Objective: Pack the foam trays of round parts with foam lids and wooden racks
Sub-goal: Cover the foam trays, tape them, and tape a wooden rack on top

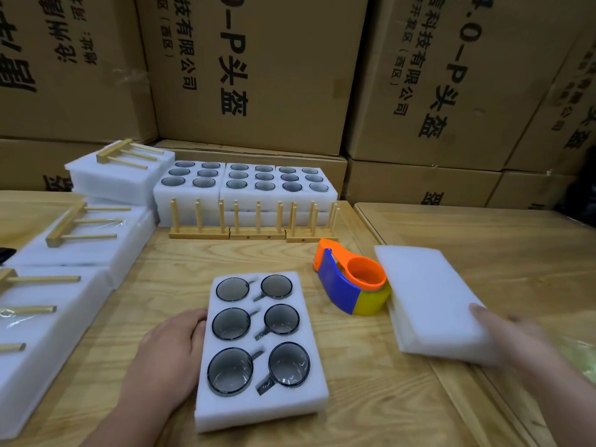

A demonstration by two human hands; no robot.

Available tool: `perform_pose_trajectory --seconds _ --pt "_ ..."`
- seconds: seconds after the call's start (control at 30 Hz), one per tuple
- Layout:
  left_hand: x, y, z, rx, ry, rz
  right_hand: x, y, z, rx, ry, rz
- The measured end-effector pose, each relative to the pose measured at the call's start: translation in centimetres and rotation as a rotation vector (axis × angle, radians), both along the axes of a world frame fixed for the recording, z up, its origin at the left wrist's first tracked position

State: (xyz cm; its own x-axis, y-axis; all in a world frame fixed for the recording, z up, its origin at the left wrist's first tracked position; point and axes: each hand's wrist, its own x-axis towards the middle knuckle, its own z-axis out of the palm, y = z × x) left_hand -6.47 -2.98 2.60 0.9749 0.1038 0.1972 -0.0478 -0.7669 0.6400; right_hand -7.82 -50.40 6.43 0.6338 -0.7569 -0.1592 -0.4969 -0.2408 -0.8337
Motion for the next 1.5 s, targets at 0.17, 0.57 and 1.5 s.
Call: perform_pose_trajectory --seconds 0.17,0.57,1.5 --pt "0.1 0.0 -0.1 0.010 -0.007 0.005 2.3 -0.8 2.4 -0.148 0.191 0.152" --pt "0.2 -0.1 -0.3 0.022 0.009 0.011 5.8 0.4 4.1 -0.239 0.410 0.308" --pt "0.8 0.2 -0.9 0.024 -0.024 0.001 3.3 17.5 7.6 0.413 -0.289 0.699"
